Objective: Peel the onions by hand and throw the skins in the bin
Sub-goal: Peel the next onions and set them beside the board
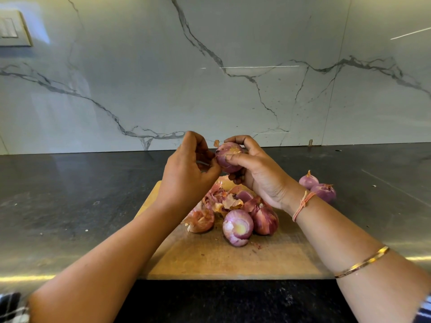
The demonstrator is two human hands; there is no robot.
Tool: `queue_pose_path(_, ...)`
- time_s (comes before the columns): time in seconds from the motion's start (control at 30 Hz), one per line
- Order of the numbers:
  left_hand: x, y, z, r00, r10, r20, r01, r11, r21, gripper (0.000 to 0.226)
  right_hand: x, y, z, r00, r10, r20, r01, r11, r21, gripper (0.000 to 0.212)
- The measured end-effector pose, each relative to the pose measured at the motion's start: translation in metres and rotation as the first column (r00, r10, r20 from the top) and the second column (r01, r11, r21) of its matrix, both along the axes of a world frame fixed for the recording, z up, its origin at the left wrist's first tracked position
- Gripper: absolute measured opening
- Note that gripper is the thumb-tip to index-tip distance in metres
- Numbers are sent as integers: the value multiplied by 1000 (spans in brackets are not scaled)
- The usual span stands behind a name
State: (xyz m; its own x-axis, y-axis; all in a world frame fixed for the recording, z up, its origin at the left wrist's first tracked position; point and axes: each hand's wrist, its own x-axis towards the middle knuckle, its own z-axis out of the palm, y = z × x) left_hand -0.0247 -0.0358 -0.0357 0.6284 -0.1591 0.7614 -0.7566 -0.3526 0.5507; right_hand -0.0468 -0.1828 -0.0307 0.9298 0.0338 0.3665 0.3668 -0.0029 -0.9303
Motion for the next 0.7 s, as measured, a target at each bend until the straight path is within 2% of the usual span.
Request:
queue_pose_path(0.13, -2, 0, 1, 999, 33, 19, -33, 999, 11, 31, -1, 1, 1, 1000, 2, -7, -2, 1000, 15, 30)
queue_pose_path(0.33, -6, -5, 2, 998, -18, -67, 13, 998, -62, 32, -1, 0, 3, 1000, -17, -26, 19, 998, 58, 28)
queue_pose_path(0.5, 9, 5, 4, 975, -76, -207, 20, 966, -260, 29, -5, -2, 7, 999, 24, -35, -20, 992, 126, 23)
queue_pose_path(0.7, 5, 2, -1, 982, -76, -171, 59, 993, -100, 28, -4, -4, 6, 999, -19, -32, 22, 995, 96, 26)
